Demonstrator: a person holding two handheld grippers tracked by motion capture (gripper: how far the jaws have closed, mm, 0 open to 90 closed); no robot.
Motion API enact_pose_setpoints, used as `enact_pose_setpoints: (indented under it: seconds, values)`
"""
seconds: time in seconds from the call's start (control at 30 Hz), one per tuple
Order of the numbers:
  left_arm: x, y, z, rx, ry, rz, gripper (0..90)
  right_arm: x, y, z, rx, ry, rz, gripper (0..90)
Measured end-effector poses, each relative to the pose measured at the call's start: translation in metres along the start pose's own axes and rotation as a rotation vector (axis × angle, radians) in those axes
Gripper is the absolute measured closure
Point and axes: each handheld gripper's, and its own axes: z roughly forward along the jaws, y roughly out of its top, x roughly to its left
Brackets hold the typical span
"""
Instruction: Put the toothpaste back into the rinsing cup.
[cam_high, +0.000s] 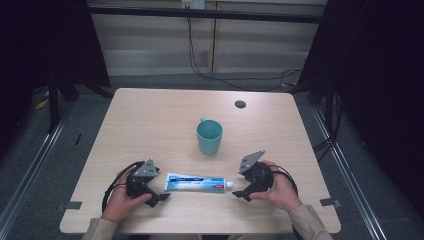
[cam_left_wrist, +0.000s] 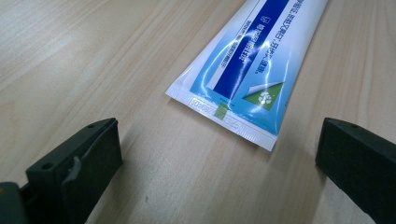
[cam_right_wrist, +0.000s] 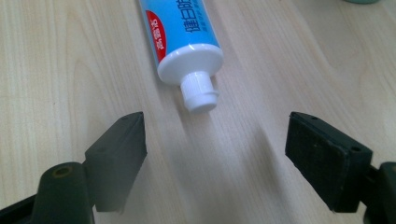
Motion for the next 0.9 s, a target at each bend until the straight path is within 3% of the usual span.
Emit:
enact_pose_setpoints:
  seconds: [0.57, 0.9]
  values:
    - [0.000, 0.000, 0.000, 0.000, 0.000, 0.001, 0.0, 0.005, 0.037, 0.011, 0.115, 0.020, -0.085, 20.5]
    - [0.000, 0.000, 0.000, 0.000, -0.001, 0.001, 0.0, 0.007, 0.052, 0.016, 0.145, 0.034, -0.096, 20.3]
